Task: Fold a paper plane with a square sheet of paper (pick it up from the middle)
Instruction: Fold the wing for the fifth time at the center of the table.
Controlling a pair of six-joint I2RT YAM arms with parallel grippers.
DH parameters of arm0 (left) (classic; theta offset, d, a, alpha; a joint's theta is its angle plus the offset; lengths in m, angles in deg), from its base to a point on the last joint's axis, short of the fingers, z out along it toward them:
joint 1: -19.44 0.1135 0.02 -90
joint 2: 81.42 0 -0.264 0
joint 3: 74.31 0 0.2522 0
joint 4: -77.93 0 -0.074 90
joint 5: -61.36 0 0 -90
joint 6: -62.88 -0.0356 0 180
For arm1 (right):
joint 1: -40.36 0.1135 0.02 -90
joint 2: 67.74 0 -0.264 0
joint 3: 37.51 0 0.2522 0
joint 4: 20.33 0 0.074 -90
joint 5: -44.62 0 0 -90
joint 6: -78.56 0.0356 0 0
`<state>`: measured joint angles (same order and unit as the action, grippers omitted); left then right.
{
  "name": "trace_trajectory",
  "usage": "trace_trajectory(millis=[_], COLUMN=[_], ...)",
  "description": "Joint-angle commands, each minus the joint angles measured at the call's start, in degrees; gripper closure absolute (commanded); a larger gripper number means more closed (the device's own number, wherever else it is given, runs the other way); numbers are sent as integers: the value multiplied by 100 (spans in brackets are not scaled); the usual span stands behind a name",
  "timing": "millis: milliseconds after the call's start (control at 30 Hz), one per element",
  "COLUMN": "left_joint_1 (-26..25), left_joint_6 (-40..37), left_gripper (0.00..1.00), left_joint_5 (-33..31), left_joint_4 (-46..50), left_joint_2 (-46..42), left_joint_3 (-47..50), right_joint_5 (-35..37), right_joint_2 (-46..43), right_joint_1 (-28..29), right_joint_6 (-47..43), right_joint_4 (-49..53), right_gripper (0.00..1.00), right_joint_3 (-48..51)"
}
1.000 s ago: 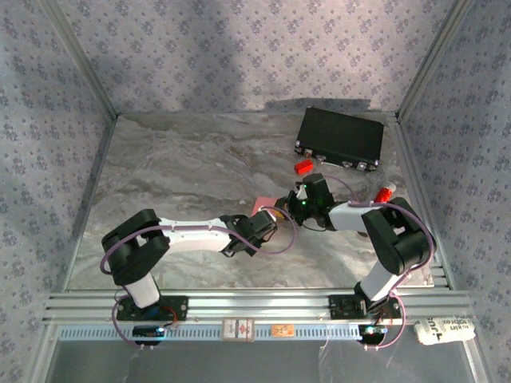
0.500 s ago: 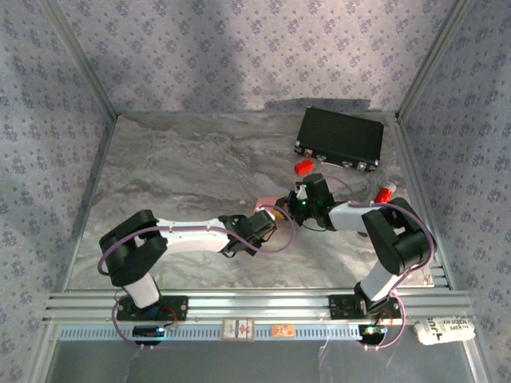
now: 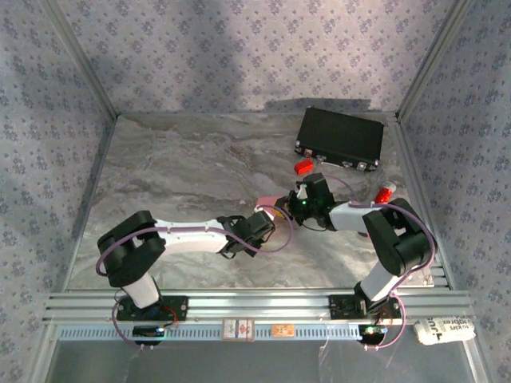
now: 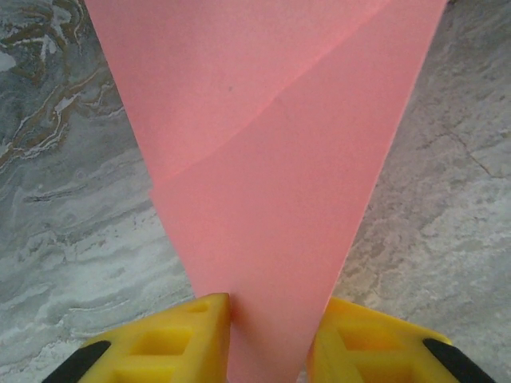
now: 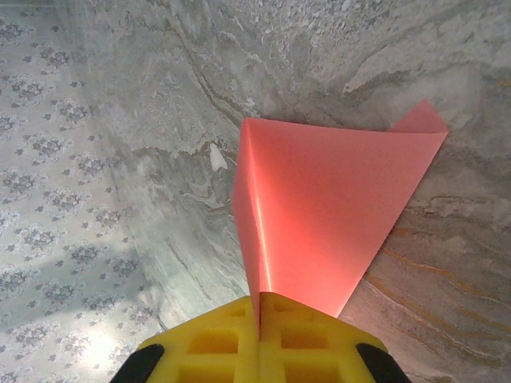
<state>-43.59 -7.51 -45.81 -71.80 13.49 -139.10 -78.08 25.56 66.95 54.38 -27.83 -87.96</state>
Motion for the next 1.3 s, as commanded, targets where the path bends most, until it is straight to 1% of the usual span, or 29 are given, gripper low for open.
trace_trajectory(millis=[0,167,433,900,1100,1267], left_joint_1=[-33,-34,-30,7,35,55], left_joint_6=[104,104,121,95,69,51], left_gripper=[71,71,78,77,80,78], left_joint_5=[48,27,21,-41,-15,11], left_joint_4=[-108,-124,-87,-3,-21,-8], left_joint_2=[-279,-330,-258,-230,-234,-209], left_joint_3=[102,153,138,101,103,84], right_joint_5=[93,89,88,82,63,66], right_joint_2=[-113,-114,-152,-185,-171,-172], right_joint_1=[-22,-22,-18,-15,-19,-18], right_joint_6=[49,54,52,32,20,27], right_joint_4=[139,139,139,157,157,156], right_gripper=[97,97,97,97,97,97], right_joint_3=[43,49,56,65,56,56])
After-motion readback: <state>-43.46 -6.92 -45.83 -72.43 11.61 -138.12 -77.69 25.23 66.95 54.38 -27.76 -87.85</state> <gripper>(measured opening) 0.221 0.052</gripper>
